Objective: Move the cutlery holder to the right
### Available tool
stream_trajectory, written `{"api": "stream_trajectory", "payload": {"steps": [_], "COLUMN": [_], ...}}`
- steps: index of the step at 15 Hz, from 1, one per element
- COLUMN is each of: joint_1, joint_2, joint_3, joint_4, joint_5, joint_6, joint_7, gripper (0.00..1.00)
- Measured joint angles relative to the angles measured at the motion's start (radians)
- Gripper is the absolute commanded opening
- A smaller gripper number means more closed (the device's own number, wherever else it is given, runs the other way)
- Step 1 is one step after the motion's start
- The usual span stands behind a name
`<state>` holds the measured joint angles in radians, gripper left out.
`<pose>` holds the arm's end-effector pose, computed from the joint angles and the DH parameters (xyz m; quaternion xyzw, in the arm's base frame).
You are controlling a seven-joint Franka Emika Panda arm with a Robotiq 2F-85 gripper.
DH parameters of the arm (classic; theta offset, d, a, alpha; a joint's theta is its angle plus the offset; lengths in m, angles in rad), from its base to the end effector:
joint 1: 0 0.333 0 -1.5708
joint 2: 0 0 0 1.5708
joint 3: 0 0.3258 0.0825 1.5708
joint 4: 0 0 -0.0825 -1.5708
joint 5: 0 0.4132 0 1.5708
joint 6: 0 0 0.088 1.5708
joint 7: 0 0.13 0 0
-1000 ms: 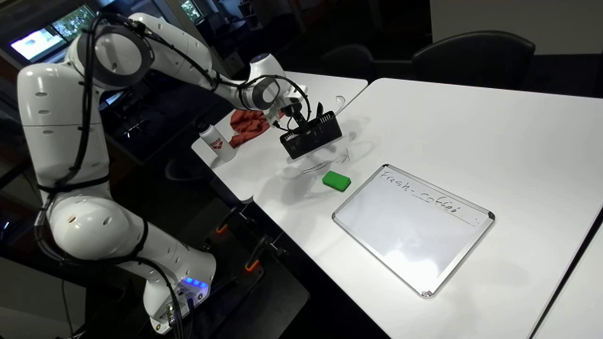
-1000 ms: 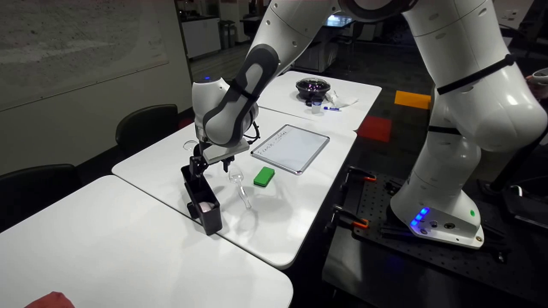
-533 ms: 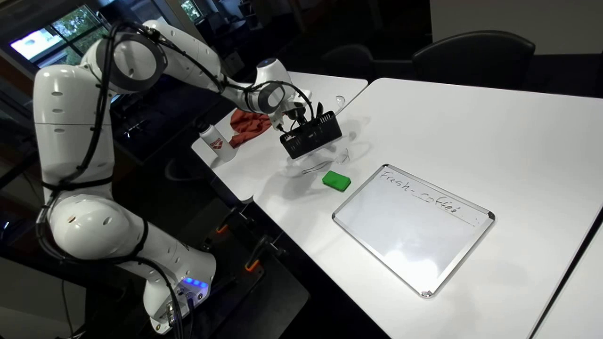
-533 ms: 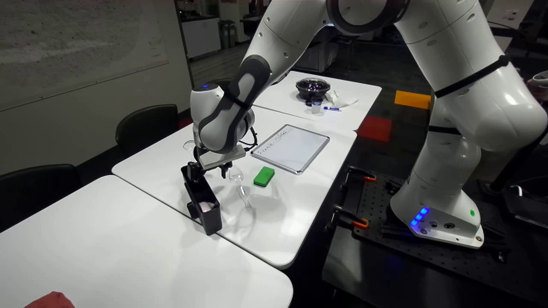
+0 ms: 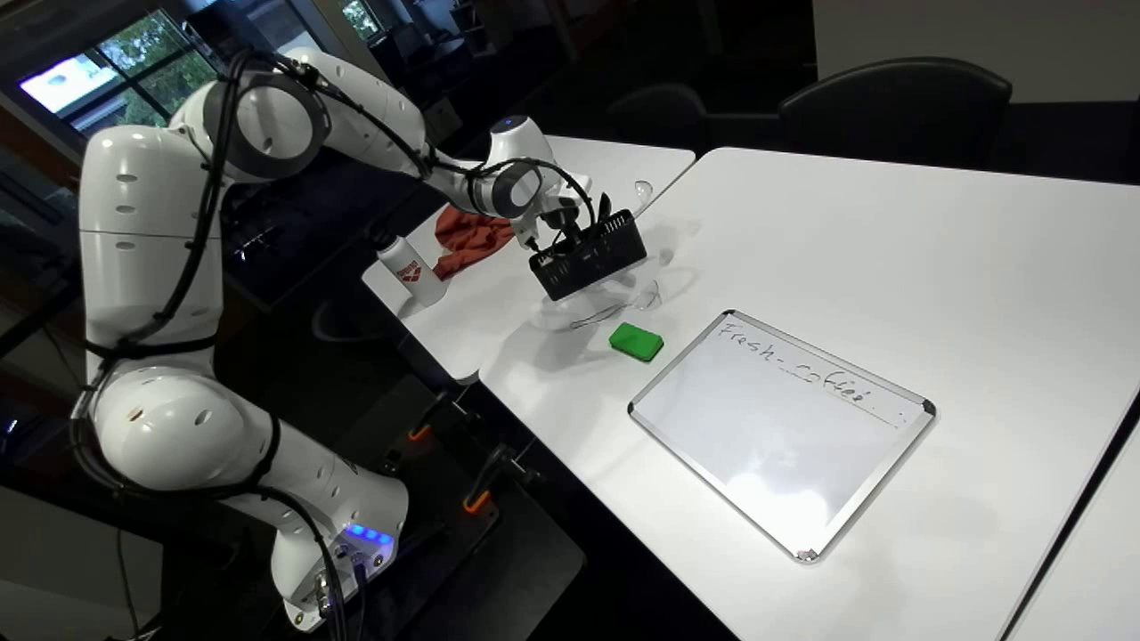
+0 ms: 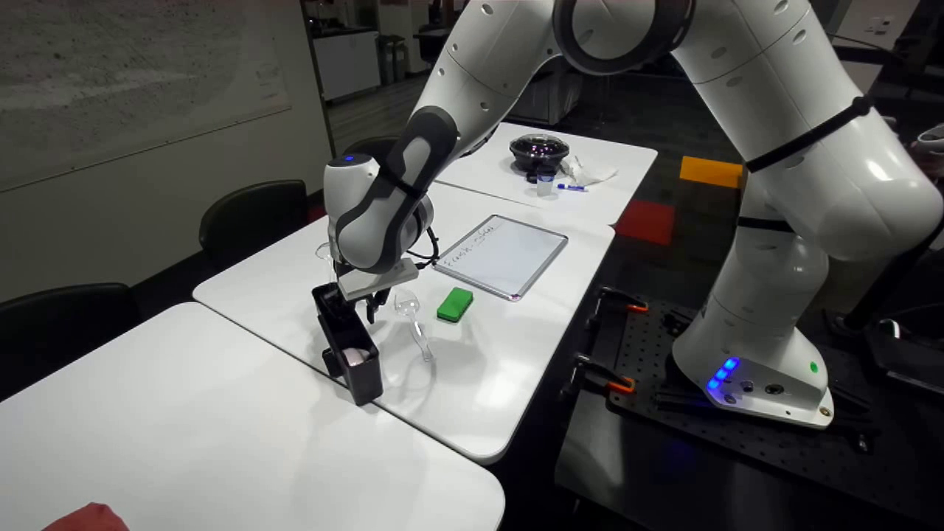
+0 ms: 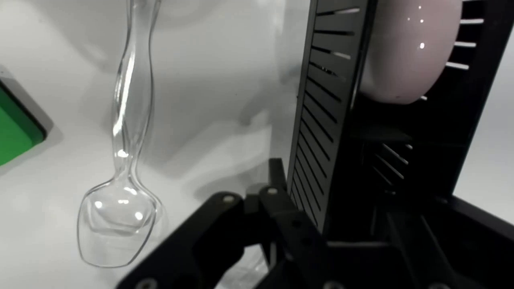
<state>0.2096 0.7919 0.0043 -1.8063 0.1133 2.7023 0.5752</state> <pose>0.6602 0.1405 0.0719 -0.9716 0.2289 -0.0371 0.0460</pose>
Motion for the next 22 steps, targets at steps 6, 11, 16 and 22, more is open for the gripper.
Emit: {"api": "stream_trajectory", "payload": {"steps": [6,11,16,22], "joint_1": [0.0,0.001,0.001,-0.022], "joint_2": [0.021,0.025,-0.013,-0.11], "joint_3": [0.01,0.011,-0.022,-0.13], "joint_4": [0.024,0.034,0.037,0.058], "joint_5": [0.007,0.015,0.042,0.042], "joint_6": [-0.005,-0.007,-0.026,-0.157], "joint_7": [-0.003,-0.002,0.015,0.101], "gripper": [0.01,0.01,0.01,0.01]}}
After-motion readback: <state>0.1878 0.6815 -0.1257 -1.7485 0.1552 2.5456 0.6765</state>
